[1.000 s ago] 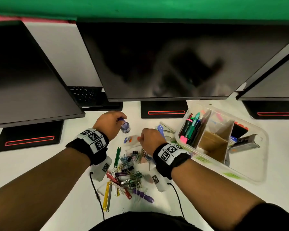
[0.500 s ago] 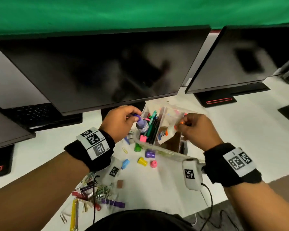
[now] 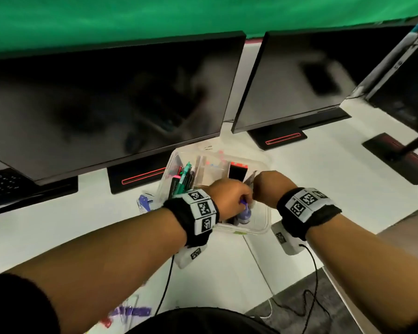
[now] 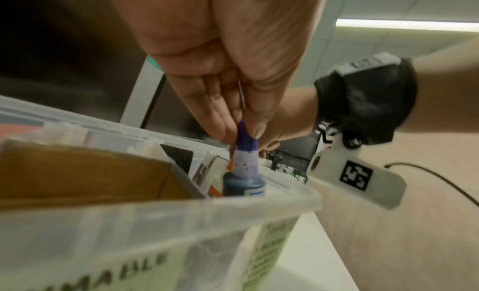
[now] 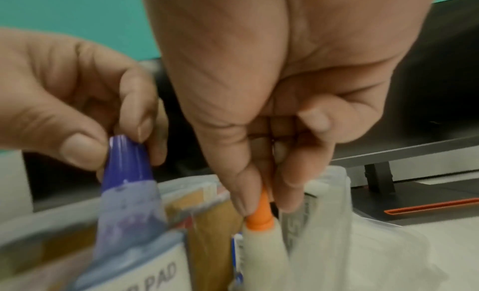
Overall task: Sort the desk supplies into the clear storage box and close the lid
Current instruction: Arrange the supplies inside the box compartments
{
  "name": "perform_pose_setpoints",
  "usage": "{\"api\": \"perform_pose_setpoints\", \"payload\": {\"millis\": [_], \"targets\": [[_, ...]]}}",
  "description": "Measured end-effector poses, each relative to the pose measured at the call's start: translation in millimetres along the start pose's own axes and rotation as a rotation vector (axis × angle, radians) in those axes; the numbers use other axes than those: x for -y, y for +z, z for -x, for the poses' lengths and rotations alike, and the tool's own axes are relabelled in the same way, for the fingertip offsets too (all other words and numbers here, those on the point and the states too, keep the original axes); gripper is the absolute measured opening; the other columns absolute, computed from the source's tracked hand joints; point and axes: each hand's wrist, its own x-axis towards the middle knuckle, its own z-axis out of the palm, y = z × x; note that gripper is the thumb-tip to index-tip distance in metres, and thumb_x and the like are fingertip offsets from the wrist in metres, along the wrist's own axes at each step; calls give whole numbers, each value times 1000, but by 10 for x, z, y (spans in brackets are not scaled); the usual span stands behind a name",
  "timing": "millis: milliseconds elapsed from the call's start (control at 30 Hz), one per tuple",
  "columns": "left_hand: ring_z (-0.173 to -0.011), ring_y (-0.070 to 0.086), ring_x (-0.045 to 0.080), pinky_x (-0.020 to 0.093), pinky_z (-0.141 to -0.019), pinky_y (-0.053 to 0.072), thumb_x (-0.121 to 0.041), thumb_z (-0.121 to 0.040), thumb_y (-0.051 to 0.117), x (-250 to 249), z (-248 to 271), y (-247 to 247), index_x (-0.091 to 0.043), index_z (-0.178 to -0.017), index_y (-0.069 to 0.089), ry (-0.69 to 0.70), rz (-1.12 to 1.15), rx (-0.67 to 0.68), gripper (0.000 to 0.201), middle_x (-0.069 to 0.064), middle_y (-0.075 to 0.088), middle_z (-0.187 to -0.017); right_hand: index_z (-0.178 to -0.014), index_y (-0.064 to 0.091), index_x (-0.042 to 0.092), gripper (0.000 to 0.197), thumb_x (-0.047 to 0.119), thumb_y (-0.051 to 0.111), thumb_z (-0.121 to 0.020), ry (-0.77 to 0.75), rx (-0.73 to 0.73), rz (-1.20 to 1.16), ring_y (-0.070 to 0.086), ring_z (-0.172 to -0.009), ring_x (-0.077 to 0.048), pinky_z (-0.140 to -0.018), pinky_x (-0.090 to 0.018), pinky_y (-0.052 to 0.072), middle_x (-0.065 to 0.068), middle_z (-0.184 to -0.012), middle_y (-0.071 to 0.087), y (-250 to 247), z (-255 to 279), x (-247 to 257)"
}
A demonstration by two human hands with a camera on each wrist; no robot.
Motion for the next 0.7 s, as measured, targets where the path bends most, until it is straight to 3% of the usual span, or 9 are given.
{"api": "perform_pose_setpoints", "payload": {"millis": [267, 500, 600, 700], "targets": [[-106, 59, 21, 22, -81, 40, -13, -85, 61, 25, -214, 348, -16, -107, 68, 14, -39, 54, 24, 3, 67, -113, -102, 64, 5, 22, 13, 47, -90, -35, 50, 189, 64, -98, -29, -68, -28, 40, -13, -107, 67, 103, -101, 3], [-109, 57, 24, 29, -87, 44, -14, -88, 57, 36, -369, 375, -17, -113, 65, 21, -74, 115, 26, 5, 63, -120, -108, 69, 14, 26, 14, 55, -85, -33, 66, 34, 63, -100, -25, -75, -24, 42, -8, -108, 69, 126, -185, -133], [-106, 59, 24, 28, -83, 45, -13, -87, 59, 24, -384, 402, -16, -114, 65, 27, -56, 134, 27, 6, 64, -118, -112, 69, 14, 29, 13, 58, -85, -33, 36, -20, 61, -107, -23, -87, -23, 44, -6, -113, 68, 76, -179, -199], [-104, 61, 21, 25, -75, 48, -5, -88, 58, 7, -377, 493, -12, -122, 59, -7, 66, 211, 35, 8, 63, -119, -112, 68, 14, 29, 12, 59, -85, -21, -1, -69, 60, -108, -23, -90, -25, 44, -7, -113, 68, 52, -145, -259]]}}
